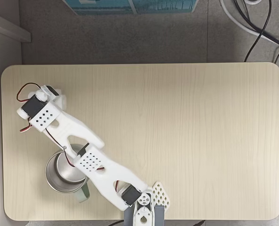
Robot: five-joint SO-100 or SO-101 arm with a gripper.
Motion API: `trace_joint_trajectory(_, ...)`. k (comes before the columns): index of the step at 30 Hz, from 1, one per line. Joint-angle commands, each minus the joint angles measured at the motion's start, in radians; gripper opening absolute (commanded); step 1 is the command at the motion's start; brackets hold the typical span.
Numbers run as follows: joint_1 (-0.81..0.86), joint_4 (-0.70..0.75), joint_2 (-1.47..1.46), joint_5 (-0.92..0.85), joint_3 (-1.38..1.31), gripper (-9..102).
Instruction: Grasp a dressing and put it in the cup.
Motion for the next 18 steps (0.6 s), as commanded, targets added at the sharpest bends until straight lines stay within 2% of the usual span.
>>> trace_joint_trajectory(1,0.012,0.043,-0.172,0.014,-0.041,-2)
trace_joint_trajectory(9,-0.021,0.043,-0.517,0.037,-0.268,-1)
trace_joint_trajectory(18,-0.098,0.043,-1.003,0.032,-0.687,-1)
